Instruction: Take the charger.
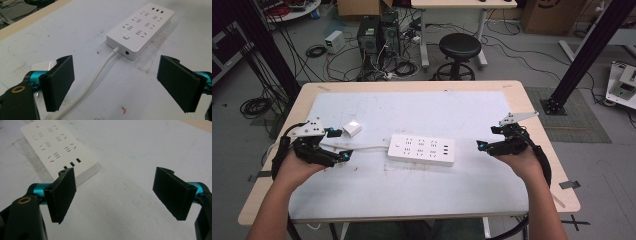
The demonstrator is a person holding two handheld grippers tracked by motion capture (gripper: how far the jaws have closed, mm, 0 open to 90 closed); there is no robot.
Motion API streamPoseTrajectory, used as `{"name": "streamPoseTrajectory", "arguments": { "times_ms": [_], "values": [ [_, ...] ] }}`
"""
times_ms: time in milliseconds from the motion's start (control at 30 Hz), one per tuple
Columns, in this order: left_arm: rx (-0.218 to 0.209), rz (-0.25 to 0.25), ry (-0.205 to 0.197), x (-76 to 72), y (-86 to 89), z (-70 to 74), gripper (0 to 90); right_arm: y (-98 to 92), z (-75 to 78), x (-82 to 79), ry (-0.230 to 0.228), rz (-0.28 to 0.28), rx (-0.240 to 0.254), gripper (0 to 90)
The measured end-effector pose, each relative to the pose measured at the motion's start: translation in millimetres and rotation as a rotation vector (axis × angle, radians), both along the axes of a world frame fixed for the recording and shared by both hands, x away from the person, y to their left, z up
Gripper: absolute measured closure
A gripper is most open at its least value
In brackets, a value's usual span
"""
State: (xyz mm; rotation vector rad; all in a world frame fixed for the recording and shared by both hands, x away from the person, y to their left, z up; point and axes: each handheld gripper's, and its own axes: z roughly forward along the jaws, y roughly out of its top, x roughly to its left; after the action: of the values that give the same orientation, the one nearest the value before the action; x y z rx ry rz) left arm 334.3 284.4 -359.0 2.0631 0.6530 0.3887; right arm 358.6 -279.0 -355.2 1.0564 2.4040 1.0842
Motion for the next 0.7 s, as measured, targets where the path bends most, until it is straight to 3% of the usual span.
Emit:
{"name": "streamPoseTrajectory", "arguments": {
  "times_ms": [400, 700],
  "values": [
    [0.019, -0.013, 0.005, 1.3, -4.2, -2.7, 14.4, 0.4, -7.4, -5.9, -0.004, 0.004, 0.002, 19.1],
    [0.022, 0.008, 0.01, 3.7, 0.1, -0.5, 14.4, -1.1, -12.0, -3.0, 0.003, 0.004, 0.005, 19.1]
  ]
}}
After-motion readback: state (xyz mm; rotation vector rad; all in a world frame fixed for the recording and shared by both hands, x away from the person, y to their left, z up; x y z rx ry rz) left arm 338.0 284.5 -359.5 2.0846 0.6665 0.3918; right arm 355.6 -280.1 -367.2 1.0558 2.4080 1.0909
